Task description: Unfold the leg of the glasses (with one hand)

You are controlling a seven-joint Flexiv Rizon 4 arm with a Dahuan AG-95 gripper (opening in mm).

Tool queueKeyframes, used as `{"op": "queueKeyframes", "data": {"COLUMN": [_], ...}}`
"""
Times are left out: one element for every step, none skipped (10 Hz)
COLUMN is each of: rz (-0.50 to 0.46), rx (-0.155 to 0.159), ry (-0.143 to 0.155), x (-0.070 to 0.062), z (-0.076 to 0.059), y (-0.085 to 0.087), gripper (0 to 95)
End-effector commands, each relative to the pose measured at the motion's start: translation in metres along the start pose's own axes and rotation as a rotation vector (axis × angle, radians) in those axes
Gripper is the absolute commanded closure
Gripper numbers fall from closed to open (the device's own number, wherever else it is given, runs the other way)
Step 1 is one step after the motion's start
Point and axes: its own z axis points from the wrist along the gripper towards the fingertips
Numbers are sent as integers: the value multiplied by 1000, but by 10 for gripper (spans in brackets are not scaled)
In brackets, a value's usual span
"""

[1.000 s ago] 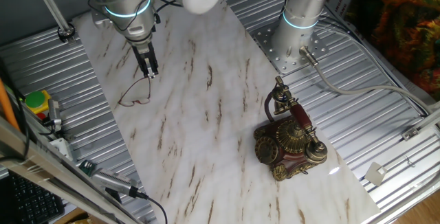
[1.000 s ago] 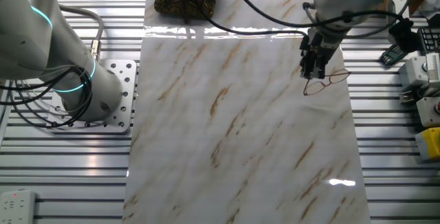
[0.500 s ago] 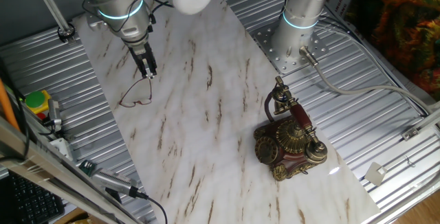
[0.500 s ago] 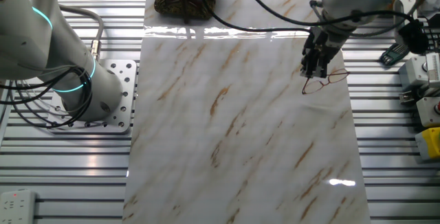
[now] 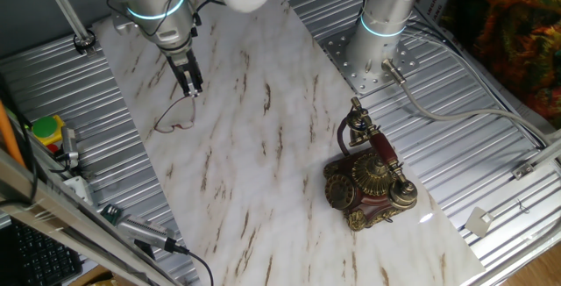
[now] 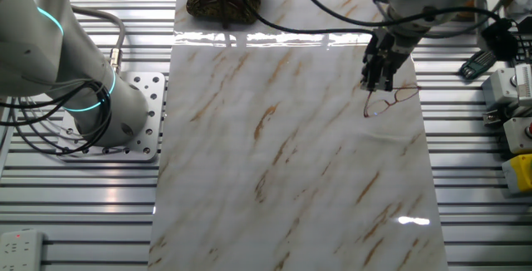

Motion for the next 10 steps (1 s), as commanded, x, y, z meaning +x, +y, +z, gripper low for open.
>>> {"op": "queueKeyframes", "data": {"rz": [-2,-2,-3,-3,-4,-3,-3,-5,-6,-11], "rx": [1,1,1,4,2,3,4,4,5,4], "ry": [2,4,6,10,8,11,23,32,39,43], "x": [3,2,3,5,4,4,4,3,2,-1], "z": [-1,-1,-1,-3,-3,-2,-2,-2,0,3], "y": [-1,-1,-1,-1,-1,-1,-2,-2,-3,-5], "gripper": [950,950,950,950,950,950,950,950,950,950]}}
